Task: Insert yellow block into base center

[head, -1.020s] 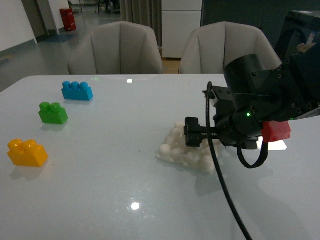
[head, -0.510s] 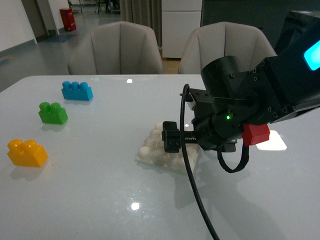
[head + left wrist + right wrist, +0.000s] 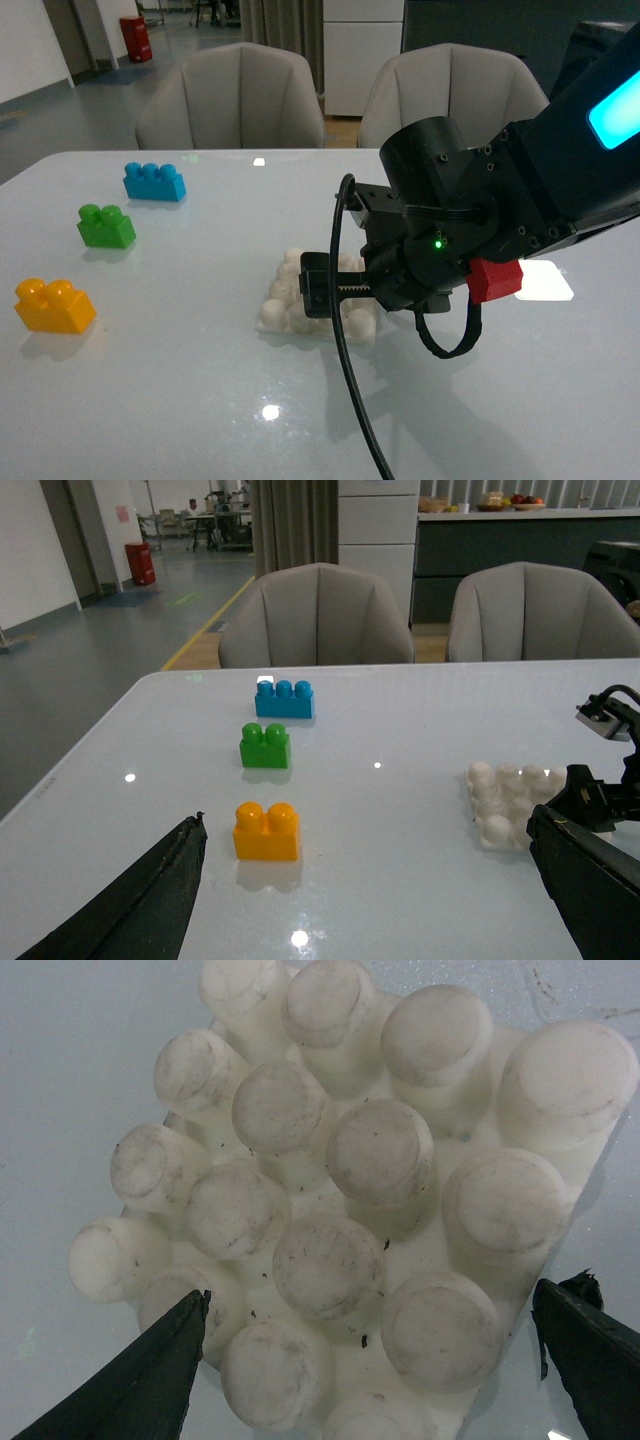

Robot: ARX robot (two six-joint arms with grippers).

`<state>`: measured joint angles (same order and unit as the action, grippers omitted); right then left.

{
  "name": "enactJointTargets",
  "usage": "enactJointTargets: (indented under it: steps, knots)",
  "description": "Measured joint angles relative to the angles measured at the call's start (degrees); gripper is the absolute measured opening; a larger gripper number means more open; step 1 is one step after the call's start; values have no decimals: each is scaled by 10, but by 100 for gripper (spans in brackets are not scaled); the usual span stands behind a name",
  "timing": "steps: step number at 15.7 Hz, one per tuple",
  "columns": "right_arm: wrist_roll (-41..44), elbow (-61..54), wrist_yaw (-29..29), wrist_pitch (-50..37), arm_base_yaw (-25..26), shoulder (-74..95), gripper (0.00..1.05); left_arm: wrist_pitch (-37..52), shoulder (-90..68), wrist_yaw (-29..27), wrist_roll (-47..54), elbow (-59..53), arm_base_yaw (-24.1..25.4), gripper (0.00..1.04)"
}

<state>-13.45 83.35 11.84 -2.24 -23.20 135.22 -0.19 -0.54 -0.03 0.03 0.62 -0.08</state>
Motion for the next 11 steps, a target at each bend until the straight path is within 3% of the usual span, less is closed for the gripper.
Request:
enactJointTargets:
  steps: [2, 4, 11]
  knots:
    - [-35, -61, 1, -57, 36, -60, 98, 0, 0, 0, 0, 0, 0, 98]
    - [-59, -253, -28, -201, 140, -294, 98, 0, 0, 0, 0, 0, 0, 98]
    - [-43, -375, -35, -251, 165, -436, 98, 0, 0, 0, 0, 0, 0, 98]
